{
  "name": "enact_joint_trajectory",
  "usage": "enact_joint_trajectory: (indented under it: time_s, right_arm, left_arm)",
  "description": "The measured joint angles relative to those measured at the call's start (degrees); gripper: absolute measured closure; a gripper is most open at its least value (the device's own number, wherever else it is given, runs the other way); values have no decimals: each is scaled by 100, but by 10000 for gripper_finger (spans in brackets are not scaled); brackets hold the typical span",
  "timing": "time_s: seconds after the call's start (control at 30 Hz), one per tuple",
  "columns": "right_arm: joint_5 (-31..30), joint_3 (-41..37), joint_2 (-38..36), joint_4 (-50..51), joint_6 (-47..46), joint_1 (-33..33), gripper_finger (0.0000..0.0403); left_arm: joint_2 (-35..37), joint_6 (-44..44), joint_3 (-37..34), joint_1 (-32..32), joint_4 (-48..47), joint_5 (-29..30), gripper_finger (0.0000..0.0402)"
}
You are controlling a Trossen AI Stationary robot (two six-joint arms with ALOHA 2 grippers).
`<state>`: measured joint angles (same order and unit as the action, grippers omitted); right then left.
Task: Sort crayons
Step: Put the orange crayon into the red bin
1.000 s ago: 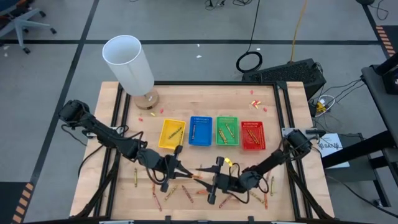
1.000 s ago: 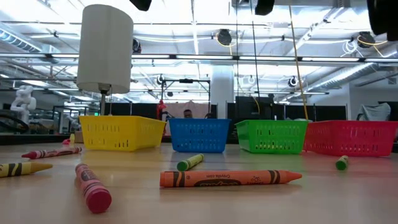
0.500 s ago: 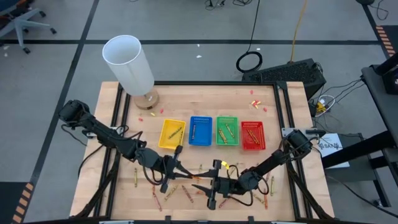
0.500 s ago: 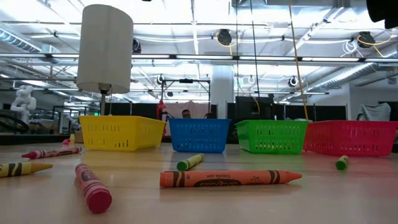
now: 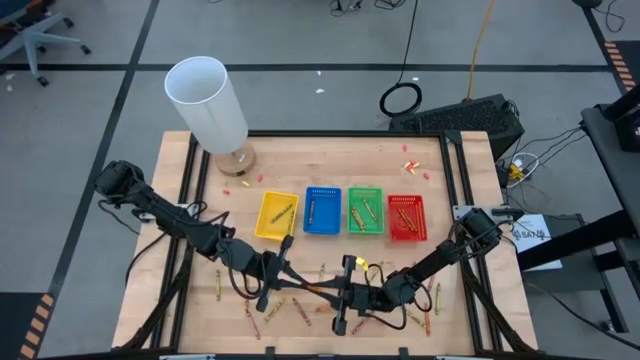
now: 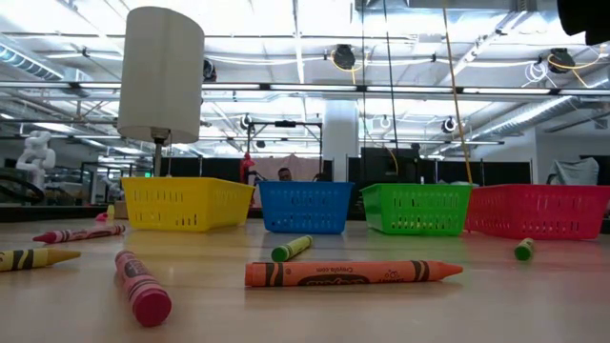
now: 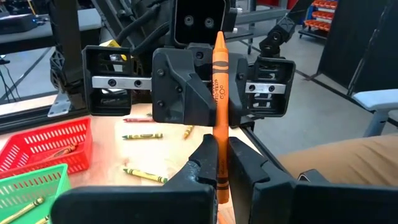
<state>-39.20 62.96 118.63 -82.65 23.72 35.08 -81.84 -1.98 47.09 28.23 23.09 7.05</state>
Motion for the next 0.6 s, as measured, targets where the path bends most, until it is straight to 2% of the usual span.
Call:
enact_joint_trajectory:
  time_s: [0.2,0.5,0.6]
  right_arm:
    - [-10,0,0,2,14,-10,394]
    - [-350,-2,-14,-59,252,72,395]
    - [-677,-2,-134,-55,393,162,395]
  left_arm:
    - [0,95,0,4,0,4,372]
    - [0,356,0,38,0,49,296]
    - [12,450,2,42,-99,129,281]
